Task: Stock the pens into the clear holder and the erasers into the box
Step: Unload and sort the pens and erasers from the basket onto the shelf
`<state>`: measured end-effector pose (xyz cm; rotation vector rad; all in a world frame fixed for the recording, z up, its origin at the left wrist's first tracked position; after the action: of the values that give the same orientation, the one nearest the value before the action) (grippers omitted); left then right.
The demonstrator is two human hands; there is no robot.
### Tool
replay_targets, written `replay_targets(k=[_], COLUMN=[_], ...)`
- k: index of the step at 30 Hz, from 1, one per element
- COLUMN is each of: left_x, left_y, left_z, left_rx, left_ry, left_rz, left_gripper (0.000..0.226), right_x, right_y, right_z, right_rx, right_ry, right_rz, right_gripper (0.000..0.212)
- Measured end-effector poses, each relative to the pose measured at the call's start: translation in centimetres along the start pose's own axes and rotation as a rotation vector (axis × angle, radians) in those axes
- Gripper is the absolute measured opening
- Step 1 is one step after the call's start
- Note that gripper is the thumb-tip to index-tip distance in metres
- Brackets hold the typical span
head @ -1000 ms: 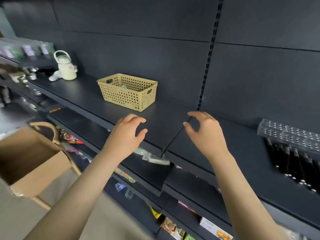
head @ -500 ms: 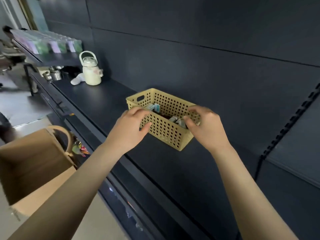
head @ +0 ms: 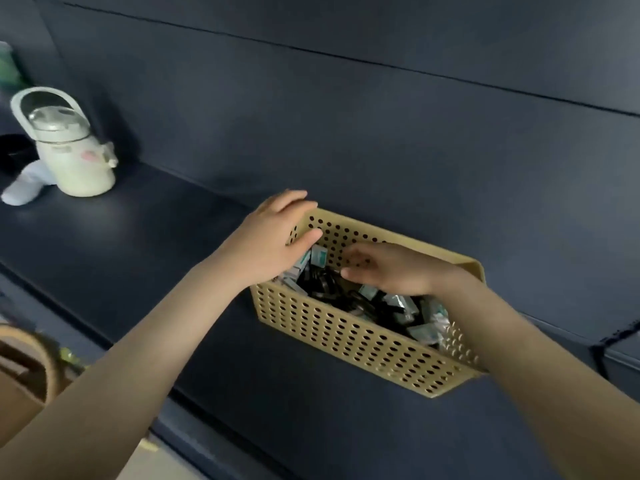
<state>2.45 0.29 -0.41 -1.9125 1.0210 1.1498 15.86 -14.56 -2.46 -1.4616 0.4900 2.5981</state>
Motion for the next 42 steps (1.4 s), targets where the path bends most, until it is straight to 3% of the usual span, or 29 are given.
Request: replay_targets(k=[2, 5, 9, 13, 20, 23, 28, 32, 34, 38, 42], left_x=[1.0, 1.9, 2.1, 1.6, 1.2, 1.2, 1.4, 1.4, 1.5, 1.6, 1.6], left_y=[-0.8, -0.7, 0.4, 2.1, 3.3, 3.5, 3.1, 3.0, 2.9, 2.8, 3.0], left_z=[0.7, 1.1, 1.5, 1.8, 2.0, 2.0, 2.0, 1.9, 1.9, 2.0, 2.1], left_rx=[0.038, 0.095, 0.132, 0.163, 0.069, 0.079, 0.075, 0.040, 0.034, 0.039, 0.049], left_ry=[-0.025, -0.104, -0.178, -0.093, 0.078, 0.038, 0.033, 0.038, 0.039, 0.018, -0.002], left_rz=[0.141, 0.181, 0.144, -0.010, -0.060, -0.083, -0.080, -0.053, -0.059, -0.066, -0.090], left_gripper=[0.067, 0.072, 0.075, 0.073, 0.066, 0.068, 0.081, 0.070, 0.065, 0.081, 0.082], right_x=[0.1, 1.3, 3.7, 4.4, 5.1, 4.9, 4.8, 4.9, 4.8, 4.6, 4.6], right_y=[-1.3, -2.8, -3.3, -2.5, -2.5, -2.6, -3.2, -3.7, -3.9, -3.8, -3.4], right_z=[-0.3, 0.0, 0.7, 1.3, 2.3, 2.2, 2.3, 2.5, 2.4, 2.3, 2.3], right_rx=[0.051, 0.059, 0.069, 0.072, 0.074, 0.082, 0.105, 0.093, 0.104, 0.138, 0.122], right_ry=[0.007, -0.053, -0.190, -0.310, -0.075, -0.083, -0.102, -0.114, -0.143, -0.248, -0.301], right_rz=[0.015, -0.006, -0.057, -0.187, -0.204, -0.219, -0.165, -0.113, -0.097, -0.114, -0.115], right_gripper=[0.066, 0.067, 0.075, 0.067, 0.073, 0.068, 0.084, 0.088, 0.085, 0.072, 0.065])
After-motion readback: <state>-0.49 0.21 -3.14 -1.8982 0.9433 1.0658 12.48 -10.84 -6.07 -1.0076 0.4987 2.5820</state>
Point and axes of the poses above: each hand's wrist, its own y-axis away from the middle knuckle, its own x-axis out of the palm, z = x × y, the point moved 3 cm from there along -y, towards the middle knuckle, and after that the axes turned 9 degrees about -x, right-handed, at the moved point
